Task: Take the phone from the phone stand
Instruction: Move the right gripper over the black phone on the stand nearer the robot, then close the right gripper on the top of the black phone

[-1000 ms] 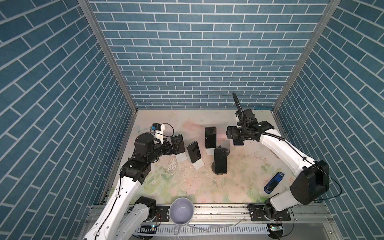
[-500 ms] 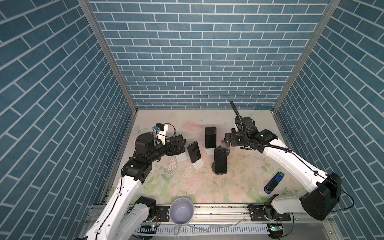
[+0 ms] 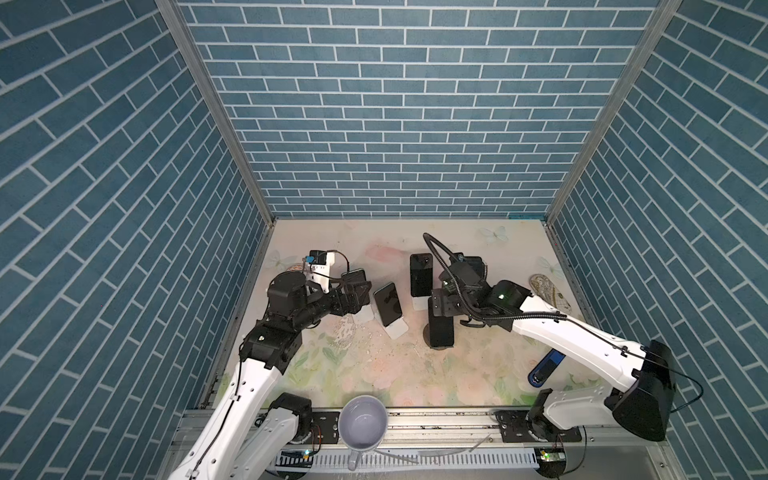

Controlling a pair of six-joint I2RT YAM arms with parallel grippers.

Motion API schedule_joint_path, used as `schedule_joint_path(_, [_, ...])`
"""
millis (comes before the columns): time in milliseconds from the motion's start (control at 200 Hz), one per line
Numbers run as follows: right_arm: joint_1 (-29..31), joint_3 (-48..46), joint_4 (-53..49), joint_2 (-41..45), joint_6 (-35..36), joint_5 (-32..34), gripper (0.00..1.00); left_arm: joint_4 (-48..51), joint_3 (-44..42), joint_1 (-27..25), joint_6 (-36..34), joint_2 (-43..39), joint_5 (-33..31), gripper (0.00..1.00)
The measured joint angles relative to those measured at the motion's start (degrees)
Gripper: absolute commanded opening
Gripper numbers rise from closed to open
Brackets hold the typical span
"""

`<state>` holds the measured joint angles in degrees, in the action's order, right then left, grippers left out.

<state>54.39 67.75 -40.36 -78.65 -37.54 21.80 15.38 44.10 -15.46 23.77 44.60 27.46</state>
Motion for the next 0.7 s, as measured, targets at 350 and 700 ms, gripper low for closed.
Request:
schedule_joint_path(350, [5.5,-1.6,0.6,-5.9,-6.7,3.9,0.99,-1.1,-0.9,-0.1,1.3,0.3,-1.5,1.0])
schedule_joint_path(700, [6.3,-2.8,1.7,-10.1,-9.2,4.5,0.96,-1.4,-1.1,-0.1,1.3,0.4,-1.7,1.0])
